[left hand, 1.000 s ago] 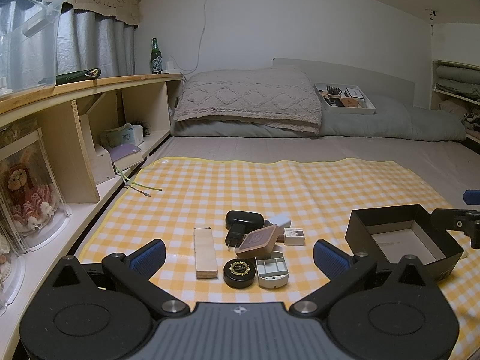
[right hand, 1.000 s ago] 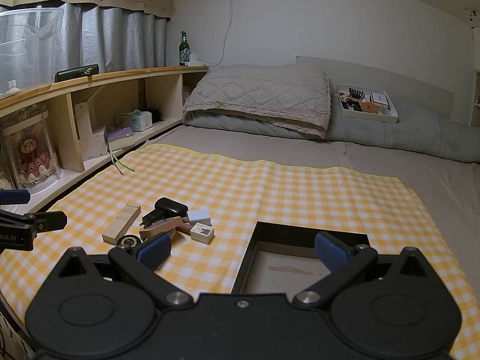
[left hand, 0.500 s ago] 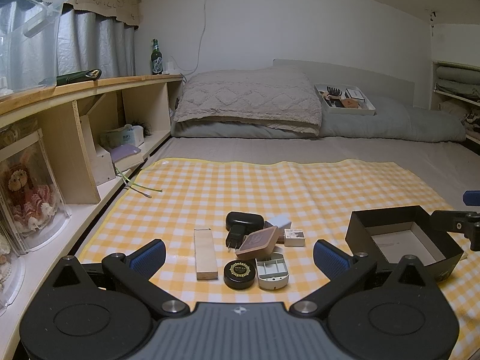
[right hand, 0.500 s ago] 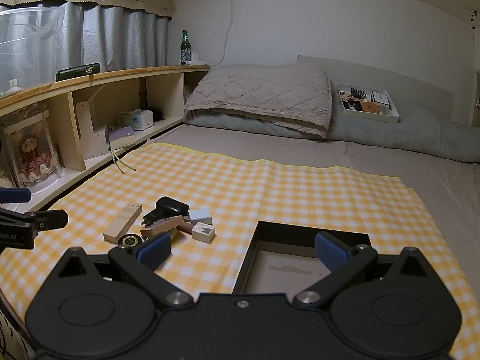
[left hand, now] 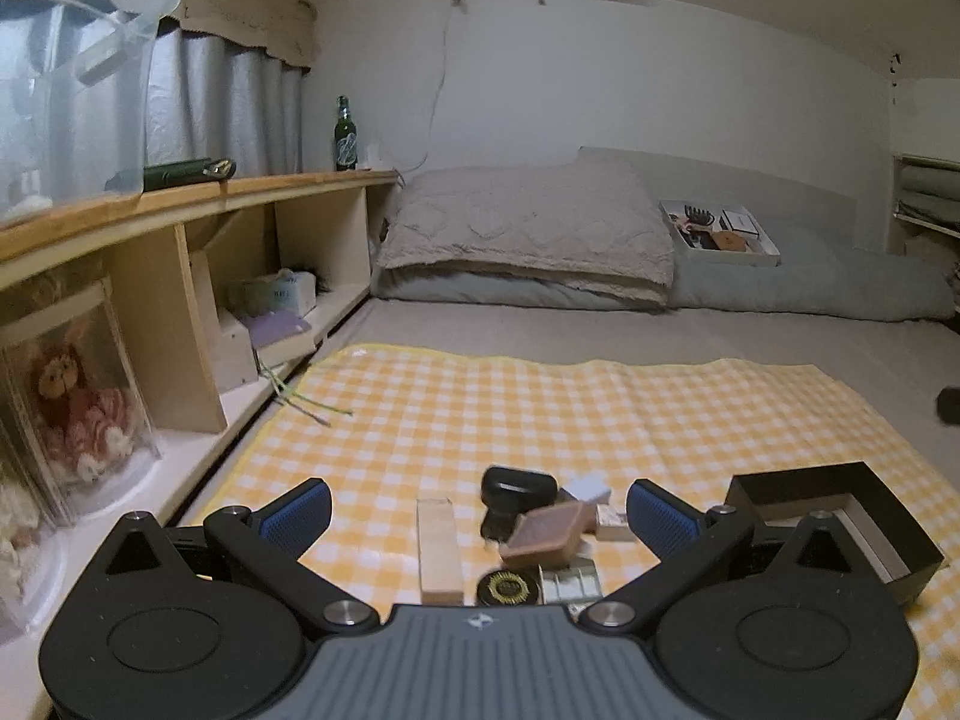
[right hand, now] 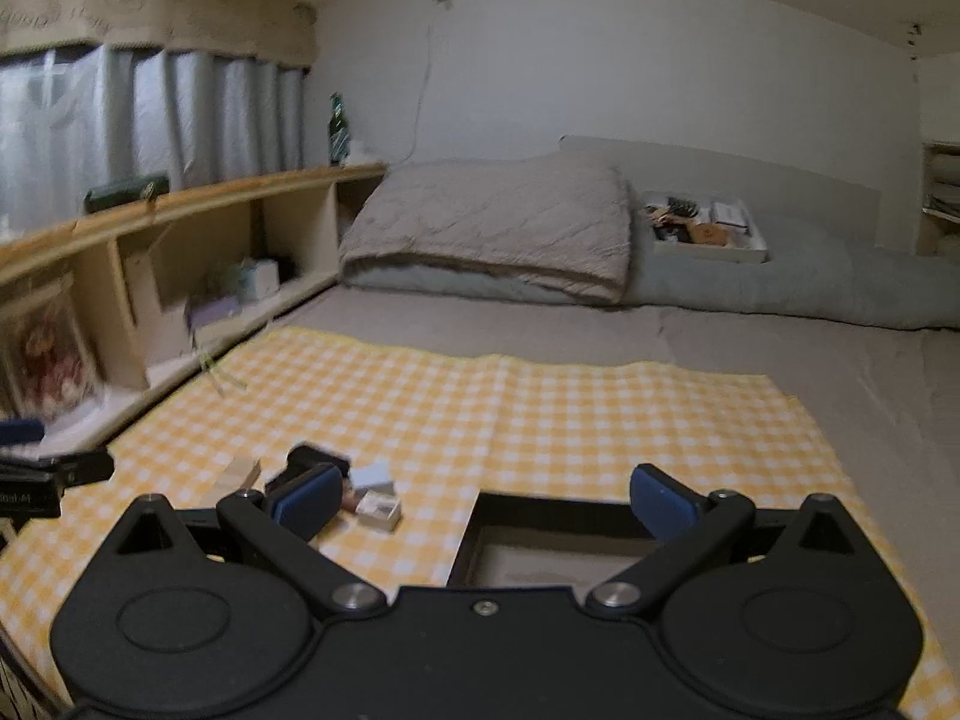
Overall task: Organize rigid objects
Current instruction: 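Lower the left tool onto the light wooden block and close on it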
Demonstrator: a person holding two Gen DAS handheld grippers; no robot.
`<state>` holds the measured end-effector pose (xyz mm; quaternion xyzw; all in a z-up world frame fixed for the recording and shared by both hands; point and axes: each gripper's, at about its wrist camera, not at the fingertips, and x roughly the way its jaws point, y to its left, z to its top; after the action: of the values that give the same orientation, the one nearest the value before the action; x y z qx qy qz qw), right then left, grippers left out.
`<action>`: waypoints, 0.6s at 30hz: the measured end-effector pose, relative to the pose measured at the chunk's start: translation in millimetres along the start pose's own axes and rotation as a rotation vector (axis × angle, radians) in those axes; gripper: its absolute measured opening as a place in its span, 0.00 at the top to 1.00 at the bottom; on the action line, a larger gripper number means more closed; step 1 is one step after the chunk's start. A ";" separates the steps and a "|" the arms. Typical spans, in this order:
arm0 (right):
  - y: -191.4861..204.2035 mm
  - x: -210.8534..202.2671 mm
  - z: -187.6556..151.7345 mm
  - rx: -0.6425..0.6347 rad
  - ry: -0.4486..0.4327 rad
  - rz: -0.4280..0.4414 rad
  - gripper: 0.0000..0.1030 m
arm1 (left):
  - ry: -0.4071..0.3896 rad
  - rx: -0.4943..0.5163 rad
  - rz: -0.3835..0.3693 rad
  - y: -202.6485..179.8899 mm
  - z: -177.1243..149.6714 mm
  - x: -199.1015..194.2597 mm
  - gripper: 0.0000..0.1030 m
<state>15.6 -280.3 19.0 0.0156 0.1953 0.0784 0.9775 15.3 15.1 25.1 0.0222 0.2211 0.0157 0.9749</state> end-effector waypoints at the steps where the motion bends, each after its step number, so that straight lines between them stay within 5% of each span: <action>1: -3.8 -0.9 3.5 0.016 -0.001 0.003 0.00 | 0.003 0.011 -0.001 2.4 3.8 2.5 0.00; 9: -47.3 2.6 25.8 0.000 0.015 -0.059 0.00 | 0.039 0.009 0.040 25.0 30.7 33.6 0.00; 18: -104.9 43.7 18.1 0.018 0.176 -0.160 0.00 | 0.237 0.007 0.040 45.5 42.5 119.5 0.00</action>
<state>77.8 -376.9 12.7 0.0018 0.2817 -0.0006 0.9595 140.4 63.8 14.3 0.0278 0.3345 0.0368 0.9413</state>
